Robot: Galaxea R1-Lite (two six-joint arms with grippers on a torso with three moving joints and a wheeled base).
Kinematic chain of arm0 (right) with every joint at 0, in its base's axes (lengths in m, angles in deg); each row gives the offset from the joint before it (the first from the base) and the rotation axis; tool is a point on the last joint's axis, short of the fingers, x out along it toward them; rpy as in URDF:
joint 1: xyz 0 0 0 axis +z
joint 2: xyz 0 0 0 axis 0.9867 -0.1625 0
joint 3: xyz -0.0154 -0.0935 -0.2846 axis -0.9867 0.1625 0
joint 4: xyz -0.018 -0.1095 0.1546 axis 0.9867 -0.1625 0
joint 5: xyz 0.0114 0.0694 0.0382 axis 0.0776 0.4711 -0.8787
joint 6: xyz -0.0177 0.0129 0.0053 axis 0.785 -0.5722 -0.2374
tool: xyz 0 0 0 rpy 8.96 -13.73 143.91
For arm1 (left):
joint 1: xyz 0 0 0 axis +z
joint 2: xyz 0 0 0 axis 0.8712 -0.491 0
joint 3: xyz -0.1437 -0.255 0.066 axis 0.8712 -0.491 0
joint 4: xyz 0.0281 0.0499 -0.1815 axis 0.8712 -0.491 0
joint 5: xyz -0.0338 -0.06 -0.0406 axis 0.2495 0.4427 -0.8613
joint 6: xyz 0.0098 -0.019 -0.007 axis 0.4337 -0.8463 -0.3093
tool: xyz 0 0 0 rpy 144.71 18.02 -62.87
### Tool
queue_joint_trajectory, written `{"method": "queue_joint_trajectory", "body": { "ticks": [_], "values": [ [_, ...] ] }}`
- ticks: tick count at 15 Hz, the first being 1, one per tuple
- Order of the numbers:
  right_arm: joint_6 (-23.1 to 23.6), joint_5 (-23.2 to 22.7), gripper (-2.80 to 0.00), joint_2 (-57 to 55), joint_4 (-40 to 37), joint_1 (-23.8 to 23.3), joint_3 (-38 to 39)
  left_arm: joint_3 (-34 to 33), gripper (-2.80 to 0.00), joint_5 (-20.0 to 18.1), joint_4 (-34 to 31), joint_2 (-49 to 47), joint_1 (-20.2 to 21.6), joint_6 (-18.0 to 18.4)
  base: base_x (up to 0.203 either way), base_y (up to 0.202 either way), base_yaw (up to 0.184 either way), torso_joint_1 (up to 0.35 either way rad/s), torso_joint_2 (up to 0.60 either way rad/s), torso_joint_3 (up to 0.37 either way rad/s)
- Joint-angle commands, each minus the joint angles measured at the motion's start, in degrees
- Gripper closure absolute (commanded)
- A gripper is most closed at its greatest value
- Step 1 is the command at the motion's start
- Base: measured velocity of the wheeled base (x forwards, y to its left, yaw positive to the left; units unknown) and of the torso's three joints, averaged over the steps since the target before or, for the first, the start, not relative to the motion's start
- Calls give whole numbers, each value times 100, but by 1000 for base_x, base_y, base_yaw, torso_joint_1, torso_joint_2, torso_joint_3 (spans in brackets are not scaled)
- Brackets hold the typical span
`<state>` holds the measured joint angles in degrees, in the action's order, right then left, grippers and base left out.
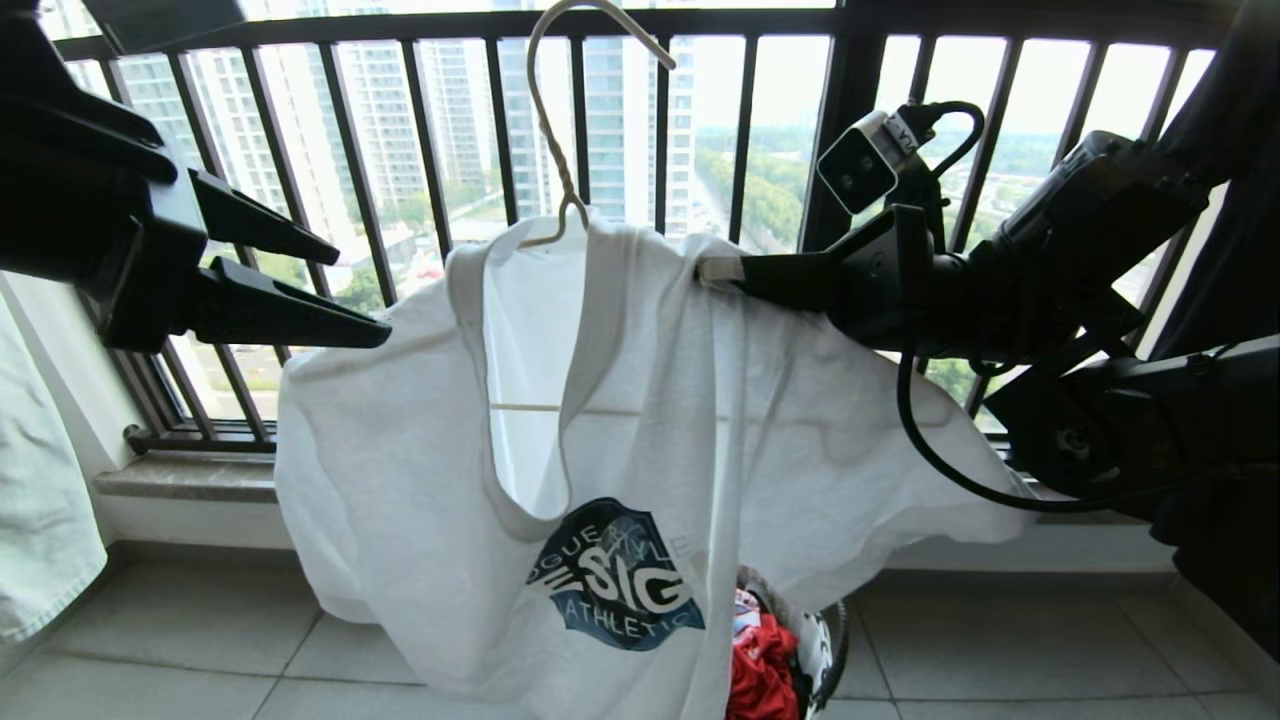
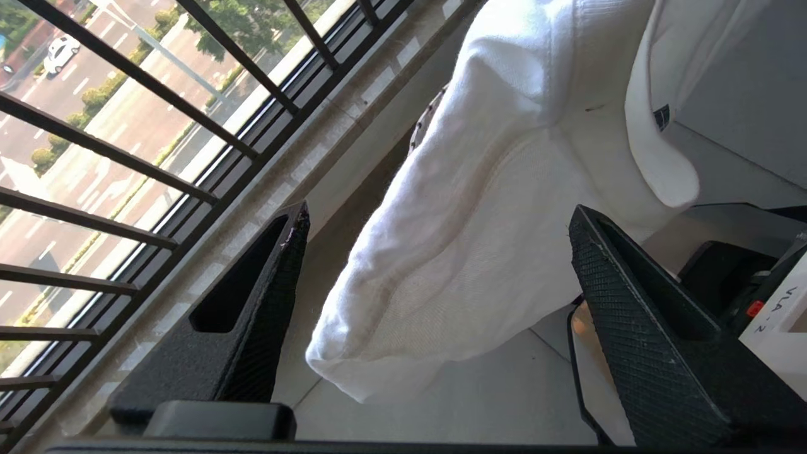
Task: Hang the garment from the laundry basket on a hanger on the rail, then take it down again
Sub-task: Hang the clothes rack on the clothesline
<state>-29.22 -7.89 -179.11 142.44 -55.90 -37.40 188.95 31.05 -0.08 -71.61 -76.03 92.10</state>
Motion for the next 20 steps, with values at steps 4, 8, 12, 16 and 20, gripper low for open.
{"method": "queue_joint_trajectory", "body": {
  "ticks": [4,8,12,16,20],
  "values": [
    [-31,-39,0,12,42,4,-1,91,-280,-252,-29,-647,100,477,0,0,0,0,0,0],
    [-31,-39,0,12,42,4,-1,323,-280,-255,-16,-1017,103,763,0,0,0,0,0,0],
    [-31,-198,0,30,42,-14,-1,512,-280,-577,-18,-1226,102,746,0,0,0,0,0,0],
    [-31,-224,0,88,42,-40,-1,511,-280,-778,-44,-1354,103,712,0,0,0,0,0,0],
    [-31,-226,0,117,34,-40,-1,529,-280,-791,-44,-1444,94,703,0,0,0,0,0,0]
  ]
}}
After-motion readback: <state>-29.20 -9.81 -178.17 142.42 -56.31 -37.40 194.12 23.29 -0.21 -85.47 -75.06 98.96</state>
